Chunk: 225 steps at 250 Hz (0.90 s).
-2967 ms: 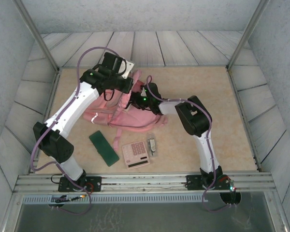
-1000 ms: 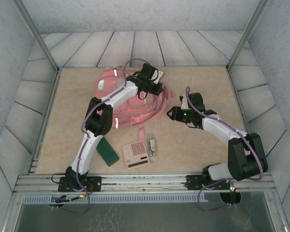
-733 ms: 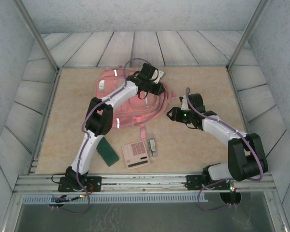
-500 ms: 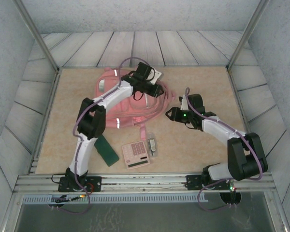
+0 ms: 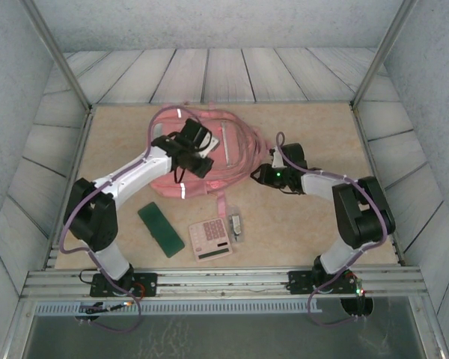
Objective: Pack the student bag
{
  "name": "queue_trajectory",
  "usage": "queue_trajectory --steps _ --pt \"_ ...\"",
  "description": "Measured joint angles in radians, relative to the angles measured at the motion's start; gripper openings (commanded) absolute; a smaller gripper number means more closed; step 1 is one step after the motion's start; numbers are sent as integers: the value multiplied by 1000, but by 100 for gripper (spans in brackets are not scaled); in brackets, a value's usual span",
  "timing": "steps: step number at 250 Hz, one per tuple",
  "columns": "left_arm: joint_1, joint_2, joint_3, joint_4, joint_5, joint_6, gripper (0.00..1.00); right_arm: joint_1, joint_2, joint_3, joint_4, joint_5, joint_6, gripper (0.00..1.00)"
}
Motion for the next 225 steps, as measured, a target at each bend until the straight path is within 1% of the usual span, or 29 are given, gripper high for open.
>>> queue_trajectory --steps 38,74,105,129,163,173,225 --pt "0 -29 -120 -52 -42 -7 52 0 108 96 39 -15 13 37" --pt "-3 -59 -167 -46 -48 -11 57 0 180 172 47 -13 16 34" --pt "-9 -72 -187 -19 -50 -3 63 0 197 197 47 -10 16 33" --pt "-21 -72 -208 2 -56 13 64 0 193 198 45 -8 12 34" --pt "-36 -54 -217 12 -64 45 63 0 142 161 32 -5 -16 39" --pt "-39 -41 -217 18 -68 53 62 0 112 140 23 -5 -26 39" --pt "-43 15 -217 41 -64 85 61 0 -66 18 -3 -10 -89 39"
